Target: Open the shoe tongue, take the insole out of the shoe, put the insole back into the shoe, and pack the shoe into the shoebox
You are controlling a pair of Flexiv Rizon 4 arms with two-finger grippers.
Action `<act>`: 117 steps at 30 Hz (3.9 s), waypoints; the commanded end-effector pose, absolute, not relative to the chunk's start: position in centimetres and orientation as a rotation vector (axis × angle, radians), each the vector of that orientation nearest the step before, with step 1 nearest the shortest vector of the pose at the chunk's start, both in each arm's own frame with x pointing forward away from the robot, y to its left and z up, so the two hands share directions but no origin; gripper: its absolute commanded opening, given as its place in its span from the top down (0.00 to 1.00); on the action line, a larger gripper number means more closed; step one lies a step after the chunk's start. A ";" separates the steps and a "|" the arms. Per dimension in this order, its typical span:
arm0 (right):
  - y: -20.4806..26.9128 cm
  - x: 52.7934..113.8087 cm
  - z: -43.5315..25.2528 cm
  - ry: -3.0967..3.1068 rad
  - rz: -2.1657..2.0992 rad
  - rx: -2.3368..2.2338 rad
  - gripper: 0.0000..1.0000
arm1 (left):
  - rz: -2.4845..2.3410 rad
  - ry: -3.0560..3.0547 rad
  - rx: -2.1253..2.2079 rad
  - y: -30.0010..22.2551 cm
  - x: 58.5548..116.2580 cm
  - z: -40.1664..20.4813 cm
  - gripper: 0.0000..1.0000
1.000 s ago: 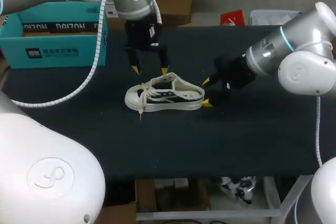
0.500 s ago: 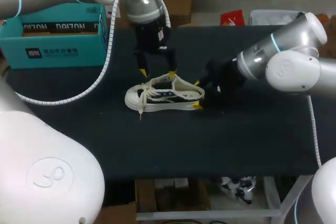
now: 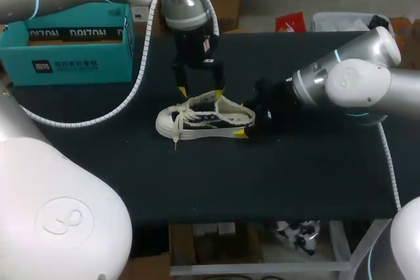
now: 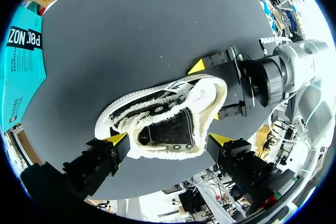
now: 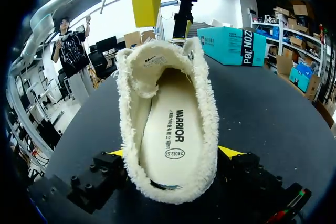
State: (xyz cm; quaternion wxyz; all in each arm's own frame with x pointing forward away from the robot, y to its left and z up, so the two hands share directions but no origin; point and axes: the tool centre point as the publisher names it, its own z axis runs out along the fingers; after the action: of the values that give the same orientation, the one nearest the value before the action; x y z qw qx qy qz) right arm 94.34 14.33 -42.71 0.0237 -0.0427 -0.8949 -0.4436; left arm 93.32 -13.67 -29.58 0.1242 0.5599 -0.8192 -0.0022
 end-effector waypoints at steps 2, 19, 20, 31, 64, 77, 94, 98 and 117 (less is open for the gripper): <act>14.1 94.6 -43.5 -2.759 -1.414 -0.129 1.00 | -0.025 -2.413 1.678 -14.8 92.5 -29.2 0.00; 14.1 94.6 -44.1 -2.787 -1.411 -0.254 1.00 | -0.125 -2.427 1.875 -15.7 90.2 -29.1 0.00; 14.1 94.6 -44.1 -2.787 -1.411 -0.254 1.00 | -0.137 -2.421 1.896 -15.8 90.3 -29.2 0.00; 14.1 94.6 -44.1 -2.787 -1.411 -0.254 1.00 | -0.168 -2.357 1.979 -15.2 91.9 -30.5 0.09; 14.1 94.6 -44.1 -2.787 -1.411 -0.254 1.00 | -0.031 -2.312 2.025 -11.2 91.9 -30.2 1.00; 14.1 94.6 -44.1 -2.787 -1.411 -0.254 1.00 | 0.144 -2.220 1.986 -6.4 92.6 -32.6 1.00; 14.1 94.6 -44.1 -2.787 -1.411 -0.254 1.00 | 0.253 -2.396 1.858 -6.2 92.2 -29.0 0.56; 14.1 94.6 -44.1 -2.787 -1.411 -0.254 1.00 | 0.301 -2.507 1.808 -6.7 92.0 -26.1 0.57; 14.1 94.6 -44.1 -2.787 -1.411 -0.254 1.00 | 0.114 -2.985 -0.154 -13.2 93.5 -23.2 1.00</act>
State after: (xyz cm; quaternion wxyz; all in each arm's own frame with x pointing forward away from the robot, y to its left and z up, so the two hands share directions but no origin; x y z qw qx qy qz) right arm 94.36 14.08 -43.02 0.0047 -0.0807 -0.8898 -0.4491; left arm 92.02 -12.39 -22.55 -0.0064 0.3371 -0.9352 0.1081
